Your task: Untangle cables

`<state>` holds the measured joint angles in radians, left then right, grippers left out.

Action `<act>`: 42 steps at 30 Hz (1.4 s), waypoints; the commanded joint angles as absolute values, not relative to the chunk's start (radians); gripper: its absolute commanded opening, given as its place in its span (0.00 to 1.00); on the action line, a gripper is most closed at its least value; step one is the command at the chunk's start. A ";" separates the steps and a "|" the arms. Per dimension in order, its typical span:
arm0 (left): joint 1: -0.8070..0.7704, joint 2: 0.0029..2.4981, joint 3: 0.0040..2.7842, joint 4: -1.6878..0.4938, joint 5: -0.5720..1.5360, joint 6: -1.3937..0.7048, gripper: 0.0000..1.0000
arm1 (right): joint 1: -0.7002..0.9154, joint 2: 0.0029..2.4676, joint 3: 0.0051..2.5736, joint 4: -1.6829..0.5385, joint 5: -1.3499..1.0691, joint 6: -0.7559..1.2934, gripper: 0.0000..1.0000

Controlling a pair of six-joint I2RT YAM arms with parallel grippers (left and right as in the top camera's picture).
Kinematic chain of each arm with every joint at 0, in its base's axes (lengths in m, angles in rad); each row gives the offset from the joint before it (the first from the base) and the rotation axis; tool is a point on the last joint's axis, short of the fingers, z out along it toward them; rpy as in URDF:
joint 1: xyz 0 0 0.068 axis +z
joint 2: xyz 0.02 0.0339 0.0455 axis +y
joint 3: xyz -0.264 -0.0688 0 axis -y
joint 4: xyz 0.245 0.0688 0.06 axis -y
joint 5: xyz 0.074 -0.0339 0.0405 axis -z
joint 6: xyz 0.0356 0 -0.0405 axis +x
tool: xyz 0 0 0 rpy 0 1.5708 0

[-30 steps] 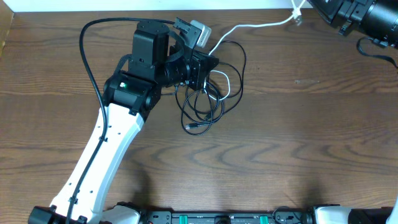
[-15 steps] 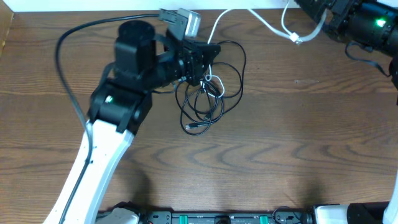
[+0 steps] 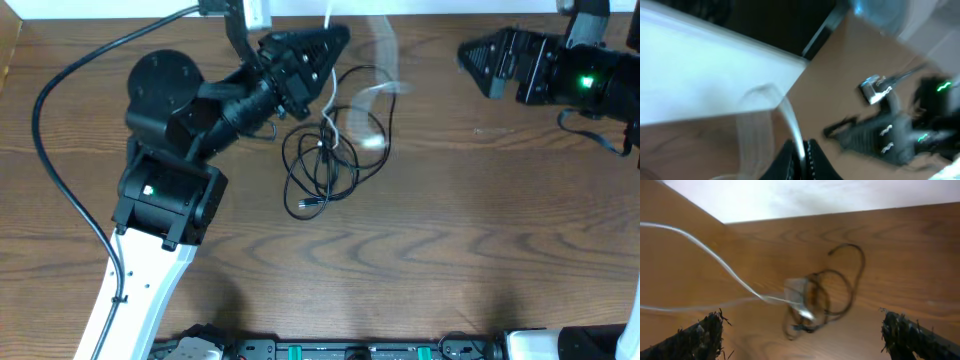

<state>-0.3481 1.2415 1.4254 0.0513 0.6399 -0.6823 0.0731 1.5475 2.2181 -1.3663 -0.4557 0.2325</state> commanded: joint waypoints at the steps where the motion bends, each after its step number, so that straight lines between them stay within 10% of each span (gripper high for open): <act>1: -0.347 1.232 1.452 0.138 0.631 -0.850 0.08 | 0.071 1.545 2.229 -1.395 -0.286 0.141 0.99; 19: -0.325 1.232 1.491 0.384 0.447 -1.227 0.07 | 0.223 1.545 2.096 -1.465 -0.537 -0.084 0.99; 42: -0.048 1.354 1.491 -0.155 0.630 -0.640 0.08 | 0.296 1.545 1.916 -1.304 -0.523 -0.056 0.99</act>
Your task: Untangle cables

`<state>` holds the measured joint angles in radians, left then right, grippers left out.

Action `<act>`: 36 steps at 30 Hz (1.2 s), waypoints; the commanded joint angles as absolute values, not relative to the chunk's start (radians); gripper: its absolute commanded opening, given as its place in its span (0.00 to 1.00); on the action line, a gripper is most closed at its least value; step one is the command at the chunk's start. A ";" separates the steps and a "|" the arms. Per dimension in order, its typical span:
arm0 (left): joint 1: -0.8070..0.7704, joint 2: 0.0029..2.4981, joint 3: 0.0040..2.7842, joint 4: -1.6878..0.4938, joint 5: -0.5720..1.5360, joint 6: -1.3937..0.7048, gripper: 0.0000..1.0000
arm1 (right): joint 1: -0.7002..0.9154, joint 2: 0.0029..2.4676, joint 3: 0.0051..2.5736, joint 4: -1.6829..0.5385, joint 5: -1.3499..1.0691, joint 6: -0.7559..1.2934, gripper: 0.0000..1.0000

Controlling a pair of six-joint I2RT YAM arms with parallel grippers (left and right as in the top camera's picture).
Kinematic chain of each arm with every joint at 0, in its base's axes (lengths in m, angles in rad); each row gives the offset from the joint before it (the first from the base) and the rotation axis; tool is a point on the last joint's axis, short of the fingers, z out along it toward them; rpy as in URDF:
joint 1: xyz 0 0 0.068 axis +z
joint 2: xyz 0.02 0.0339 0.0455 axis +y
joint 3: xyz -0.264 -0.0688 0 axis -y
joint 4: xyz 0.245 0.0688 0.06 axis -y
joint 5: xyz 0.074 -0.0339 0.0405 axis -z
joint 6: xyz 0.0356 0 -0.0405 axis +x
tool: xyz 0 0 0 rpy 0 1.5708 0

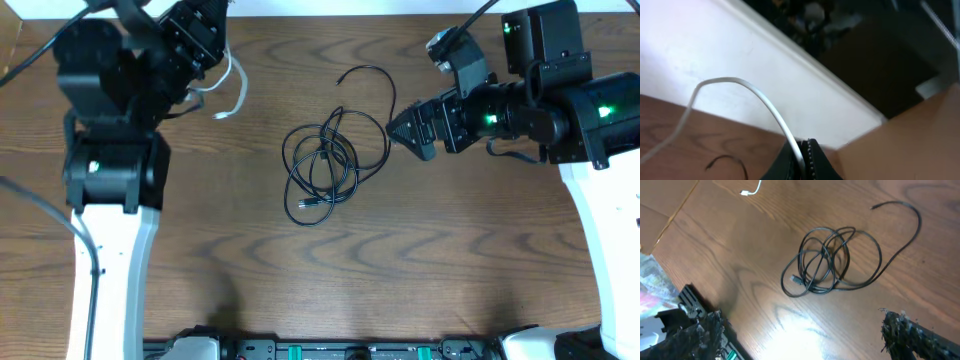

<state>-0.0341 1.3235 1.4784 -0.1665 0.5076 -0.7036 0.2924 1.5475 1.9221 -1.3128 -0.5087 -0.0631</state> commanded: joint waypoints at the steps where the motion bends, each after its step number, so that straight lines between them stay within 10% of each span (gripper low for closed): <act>1: -0.060 1.361 1.491 -0.156 0.661 -0.629 0.07 | 0.296 1.545 1.916 -1.303 -0.523 -0.056 0.99; 13: -0.062 1.400 1.491 -0.147 0.617 -0.439 0.08 | 0.296 1.545 1.916 -1.296 -0.523 -0.056 0.99; 24: 0.401 1.817 1.611 0.178 0.620 -0.585 0.09 | 0.296 1.545 1.916 -1.274 -0.523 -0.056 0.99; 26: 0.475 1.890 1.632 0.162 0.620 -0.640 0.83 | 0.296 1.545 1.916 -1.268 -0.523 -0.041 0.99; 27: 0.508 1.919 1.632 0.153 0.622 -0.667 0.98 | 0.296 1.545 1.916 -1.266 -0.523 -0.028 0.99; 36: 0.673 1.966 1.632 -0.060 0.657 -0.543 0.98 | 0.297 1.545 1.916 -1.241 -0.523 0.012 0.99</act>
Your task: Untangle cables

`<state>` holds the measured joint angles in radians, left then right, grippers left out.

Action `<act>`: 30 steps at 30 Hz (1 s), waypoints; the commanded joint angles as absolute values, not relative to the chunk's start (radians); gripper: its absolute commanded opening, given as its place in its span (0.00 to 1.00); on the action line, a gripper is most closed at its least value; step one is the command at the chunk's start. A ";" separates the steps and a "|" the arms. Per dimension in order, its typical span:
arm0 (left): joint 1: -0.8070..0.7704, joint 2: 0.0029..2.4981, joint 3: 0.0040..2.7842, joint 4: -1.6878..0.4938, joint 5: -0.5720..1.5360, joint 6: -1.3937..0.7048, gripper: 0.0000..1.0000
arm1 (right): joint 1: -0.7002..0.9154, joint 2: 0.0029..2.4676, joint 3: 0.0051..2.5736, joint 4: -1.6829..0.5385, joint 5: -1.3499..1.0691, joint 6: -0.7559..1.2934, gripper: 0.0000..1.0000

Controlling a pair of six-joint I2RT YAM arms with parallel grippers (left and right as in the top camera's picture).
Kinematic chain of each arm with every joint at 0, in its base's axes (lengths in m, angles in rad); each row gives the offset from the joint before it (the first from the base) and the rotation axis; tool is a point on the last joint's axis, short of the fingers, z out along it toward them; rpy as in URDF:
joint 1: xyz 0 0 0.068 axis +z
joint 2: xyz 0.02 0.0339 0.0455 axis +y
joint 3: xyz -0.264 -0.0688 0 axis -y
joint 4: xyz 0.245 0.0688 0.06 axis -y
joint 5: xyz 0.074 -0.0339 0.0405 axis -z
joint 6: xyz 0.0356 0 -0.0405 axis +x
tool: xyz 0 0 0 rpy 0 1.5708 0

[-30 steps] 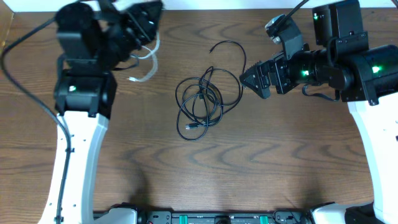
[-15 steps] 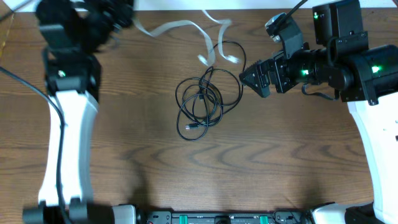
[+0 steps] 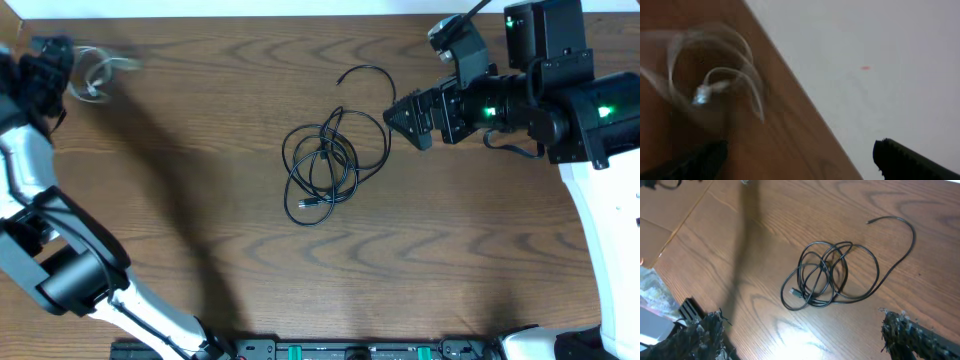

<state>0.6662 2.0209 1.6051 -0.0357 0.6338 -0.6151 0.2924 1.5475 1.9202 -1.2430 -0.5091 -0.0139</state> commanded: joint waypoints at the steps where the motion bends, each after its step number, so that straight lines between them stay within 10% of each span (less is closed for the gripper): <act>1: 0.679 1.958 1.632 -0.081 0.651 -0.529 0.98 | 0.297 1.545 1.916 -1.241 -0.523 0.019 0.99; 15: 0.609 1.789 1.632 -0.582 0.469 -0.308 0.98 | 0.297 1.545 1.916 -1.306 -0.530 0.033 0.99; 30: 0.199 1.793 1.588 -0.962 0.484 -0.308 0.98 | 0.297 1.545 1.890 -1.327 -0.470 0.033 0.99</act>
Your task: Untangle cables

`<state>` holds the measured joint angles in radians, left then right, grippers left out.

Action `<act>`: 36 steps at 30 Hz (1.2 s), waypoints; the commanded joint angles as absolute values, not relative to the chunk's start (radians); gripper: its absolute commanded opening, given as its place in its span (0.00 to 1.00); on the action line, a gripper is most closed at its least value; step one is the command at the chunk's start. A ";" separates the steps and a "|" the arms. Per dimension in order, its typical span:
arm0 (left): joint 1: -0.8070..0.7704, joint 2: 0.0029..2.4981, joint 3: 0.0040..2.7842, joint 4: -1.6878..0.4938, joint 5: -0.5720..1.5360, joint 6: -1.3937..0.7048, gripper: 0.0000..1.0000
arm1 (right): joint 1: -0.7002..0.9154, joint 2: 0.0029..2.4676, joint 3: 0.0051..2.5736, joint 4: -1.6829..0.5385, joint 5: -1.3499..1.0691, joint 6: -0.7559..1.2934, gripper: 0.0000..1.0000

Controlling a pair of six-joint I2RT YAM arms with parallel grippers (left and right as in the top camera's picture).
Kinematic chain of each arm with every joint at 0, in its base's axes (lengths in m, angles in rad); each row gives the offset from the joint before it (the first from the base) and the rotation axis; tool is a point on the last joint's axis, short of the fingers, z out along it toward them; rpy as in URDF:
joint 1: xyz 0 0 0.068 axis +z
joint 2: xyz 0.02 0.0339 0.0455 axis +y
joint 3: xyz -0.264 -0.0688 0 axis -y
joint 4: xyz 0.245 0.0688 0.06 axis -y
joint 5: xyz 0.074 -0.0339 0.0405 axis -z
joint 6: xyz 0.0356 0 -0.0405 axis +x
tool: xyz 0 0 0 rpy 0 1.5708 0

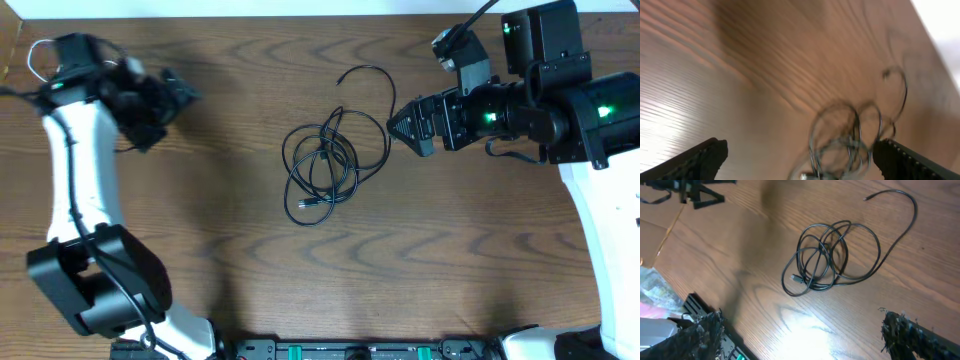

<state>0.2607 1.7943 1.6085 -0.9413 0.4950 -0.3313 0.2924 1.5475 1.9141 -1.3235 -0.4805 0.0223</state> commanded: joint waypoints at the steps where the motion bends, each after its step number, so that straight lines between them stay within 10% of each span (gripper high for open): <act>1: 0.168 1.793 1.582 -0.981 0.455 -0.311 0.98 | 0.296 1.545 1.876 -1.322 -0.469 0.033 0.99; 36: 0.130 1.793 1.399 -1.253 0.290 -0.290 0.98 | 0.520 1.740 1.364 -0.689 -0.365 0.353 0.96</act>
